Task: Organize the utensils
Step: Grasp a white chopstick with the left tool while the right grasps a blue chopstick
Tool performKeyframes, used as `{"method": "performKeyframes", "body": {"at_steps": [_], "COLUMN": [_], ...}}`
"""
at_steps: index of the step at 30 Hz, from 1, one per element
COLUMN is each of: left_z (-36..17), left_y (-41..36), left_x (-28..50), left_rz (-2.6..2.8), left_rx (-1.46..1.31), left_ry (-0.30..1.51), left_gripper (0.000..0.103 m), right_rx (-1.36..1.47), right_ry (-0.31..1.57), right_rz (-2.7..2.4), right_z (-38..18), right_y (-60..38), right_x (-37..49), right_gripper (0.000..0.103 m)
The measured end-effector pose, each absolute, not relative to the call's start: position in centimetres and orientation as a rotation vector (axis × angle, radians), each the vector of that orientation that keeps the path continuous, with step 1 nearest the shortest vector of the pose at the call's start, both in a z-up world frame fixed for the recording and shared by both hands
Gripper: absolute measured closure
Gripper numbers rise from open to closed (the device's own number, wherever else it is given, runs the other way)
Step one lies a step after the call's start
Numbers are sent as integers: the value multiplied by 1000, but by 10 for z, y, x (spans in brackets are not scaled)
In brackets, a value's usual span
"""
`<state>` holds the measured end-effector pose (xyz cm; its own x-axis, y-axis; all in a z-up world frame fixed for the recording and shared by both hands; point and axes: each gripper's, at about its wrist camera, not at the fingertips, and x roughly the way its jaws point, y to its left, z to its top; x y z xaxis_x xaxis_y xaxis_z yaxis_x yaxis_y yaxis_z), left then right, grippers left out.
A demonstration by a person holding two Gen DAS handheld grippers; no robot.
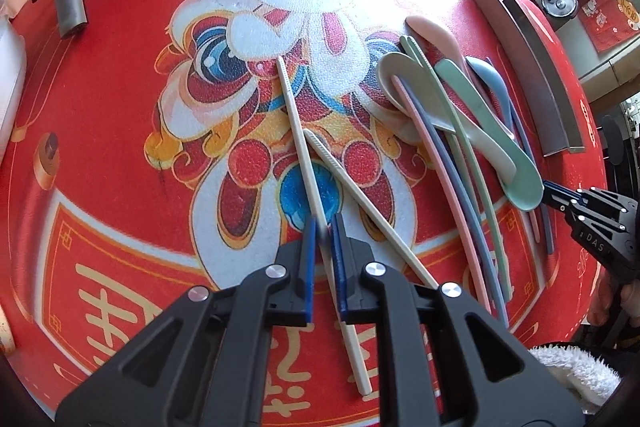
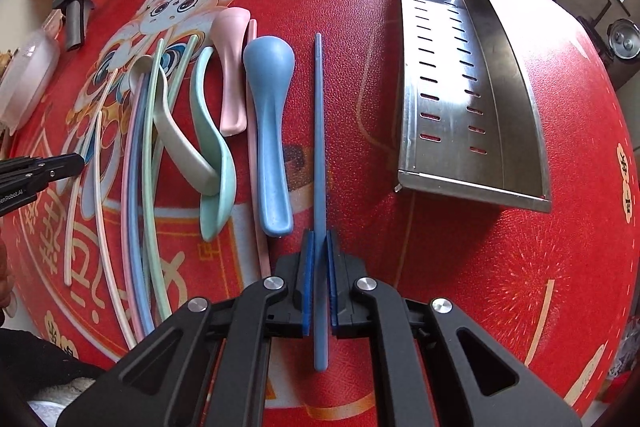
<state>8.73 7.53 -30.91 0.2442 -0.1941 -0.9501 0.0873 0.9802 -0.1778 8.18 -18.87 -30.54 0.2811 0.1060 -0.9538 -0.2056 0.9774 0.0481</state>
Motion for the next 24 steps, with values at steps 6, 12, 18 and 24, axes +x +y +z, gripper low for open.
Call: {"method": "performKeyframes", "body": {"at_steps": [6, 12, 18, 24], "left_z": [-309, -309, -302, -278], "left_y": [66, 59, 85, 105], "left_x": [84, 79, 72, 63], "left_rz": [-164, -137, -191, -200], "left_rx": [-42, -23, -197, -279], "left_ry": [1282, 1252, 1251, 1192], "left_gripper": [89, 91, 93, 93], "right_rx": [-84, -149, -63, 30], "right_ry": [1265, 1240, 1258, 1254], "right_rz": [200, 189, 223, 247], "right_z": [-306, -305, -304, -298], "right_y": [-189, -181, -190, -195], "right_x": [85, 82, 76, 68], "right_gripper": [96, 96, 96, 97]}}
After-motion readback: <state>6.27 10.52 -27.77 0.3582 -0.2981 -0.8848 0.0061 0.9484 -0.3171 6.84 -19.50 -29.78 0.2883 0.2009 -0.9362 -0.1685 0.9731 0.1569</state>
